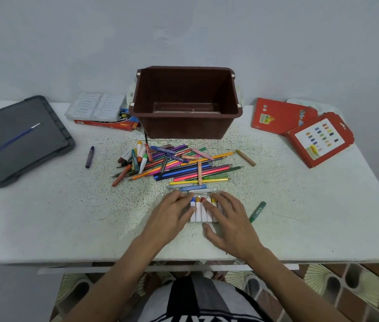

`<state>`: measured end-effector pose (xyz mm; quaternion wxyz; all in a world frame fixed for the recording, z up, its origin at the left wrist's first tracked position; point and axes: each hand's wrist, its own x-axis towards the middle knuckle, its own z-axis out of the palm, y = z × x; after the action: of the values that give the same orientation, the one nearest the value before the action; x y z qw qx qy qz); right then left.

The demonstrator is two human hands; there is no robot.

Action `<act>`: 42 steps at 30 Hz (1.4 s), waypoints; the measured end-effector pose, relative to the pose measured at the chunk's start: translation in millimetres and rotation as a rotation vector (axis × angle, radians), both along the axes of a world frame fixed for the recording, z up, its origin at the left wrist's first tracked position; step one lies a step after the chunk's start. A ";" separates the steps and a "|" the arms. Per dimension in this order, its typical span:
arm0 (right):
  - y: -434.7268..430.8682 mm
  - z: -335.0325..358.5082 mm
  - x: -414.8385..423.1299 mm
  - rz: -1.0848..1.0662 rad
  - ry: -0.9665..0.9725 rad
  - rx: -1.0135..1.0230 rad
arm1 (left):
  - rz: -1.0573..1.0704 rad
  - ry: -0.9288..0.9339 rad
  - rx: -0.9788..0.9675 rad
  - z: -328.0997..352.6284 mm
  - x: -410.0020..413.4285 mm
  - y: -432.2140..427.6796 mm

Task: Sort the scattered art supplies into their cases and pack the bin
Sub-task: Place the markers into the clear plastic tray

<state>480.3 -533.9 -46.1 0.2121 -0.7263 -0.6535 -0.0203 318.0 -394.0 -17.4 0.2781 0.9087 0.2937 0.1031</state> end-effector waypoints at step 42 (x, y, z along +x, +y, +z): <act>0.1 -1.3 -0.5 0.005 -0.006 0.026 | 0.507 0.260 0.425 42.6 13.1 102.7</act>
<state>479.8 -533.8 -47.3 0.2197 -0.7217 -0.6557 -0.0304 331.1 -291.3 25.2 0.0088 0.8499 0.5150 0.1108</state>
